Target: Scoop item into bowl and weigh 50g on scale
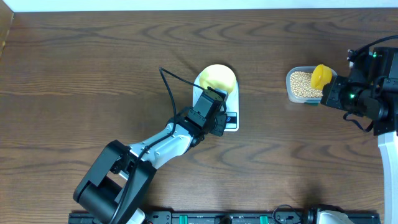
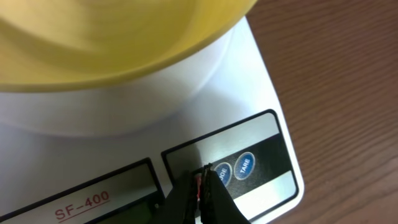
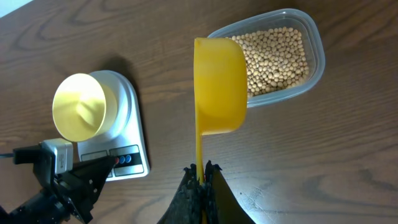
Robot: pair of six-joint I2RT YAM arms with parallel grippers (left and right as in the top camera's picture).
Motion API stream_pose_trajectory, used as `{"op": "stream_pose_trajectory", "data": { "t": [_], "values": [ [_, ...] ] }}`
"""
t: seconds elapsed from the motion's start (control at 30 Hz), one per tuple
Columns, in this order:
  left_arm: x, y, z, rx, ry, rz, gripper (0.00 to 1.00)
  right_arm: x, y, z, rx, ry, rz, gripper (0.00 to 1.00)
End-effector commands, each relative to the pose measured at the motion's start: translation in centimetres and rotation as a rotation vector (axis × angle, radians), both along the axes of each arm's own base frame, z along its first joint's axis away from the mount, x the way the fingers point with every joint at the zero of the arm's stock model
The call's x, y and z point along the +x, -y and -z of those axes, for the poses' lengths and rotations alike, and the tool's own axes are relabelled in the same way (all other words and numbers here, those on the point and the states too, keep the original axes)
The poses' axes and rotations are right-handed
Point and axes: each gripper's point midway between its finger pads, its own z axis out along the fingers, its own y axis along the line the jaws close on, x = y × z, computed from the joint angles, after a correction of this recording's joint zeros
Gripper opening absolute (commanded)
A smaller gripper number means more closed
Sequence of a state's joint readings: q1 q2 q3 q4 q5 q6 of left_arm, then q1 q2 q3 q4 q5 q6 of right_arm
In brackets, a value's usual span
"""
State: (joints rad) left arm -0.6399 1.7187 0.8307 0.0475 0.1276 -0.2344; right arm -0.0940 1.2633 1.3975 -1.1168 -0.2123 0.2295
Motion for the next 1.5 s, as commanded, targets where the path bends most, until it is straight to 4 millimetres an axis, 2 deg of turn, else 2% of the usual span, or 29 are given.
{"op": "stream_pose_trajectory", "data": {
  "t": [0.0,0.53,0.97,1.3,1.47],
  "values": [
    [-0.1,-0.7,1.2,0.046,-0.005,-0.007,0.07,0.3,0.1,-0.5,0.000,0.012,-0.006,0.01],
    [-0.3,-0.4,1.3,0.031,-0.013,0.004,0.07,0.2,0.1,-0.5,0.000,0.011,-0.006,0.01],
    [-0.6,-1.1,1.8,0.067,-0.030,-0.008,0.07,0.2,0.1,-0.5,0.000,0.009,-0.006,0.01],
    [-1.3,-1.7,4.3,0.110,-0.088,-0.008,0.07,0.0,0.0,-0.3,0.003,-0.002,-0.004,0.01],
    [-1.5,-1.8,4.6,0.120,-0.100,-0.008,0.07,-0.2,0.0,-0.2,0.003,-0.009,-0.004,0.01]
  ]
}}
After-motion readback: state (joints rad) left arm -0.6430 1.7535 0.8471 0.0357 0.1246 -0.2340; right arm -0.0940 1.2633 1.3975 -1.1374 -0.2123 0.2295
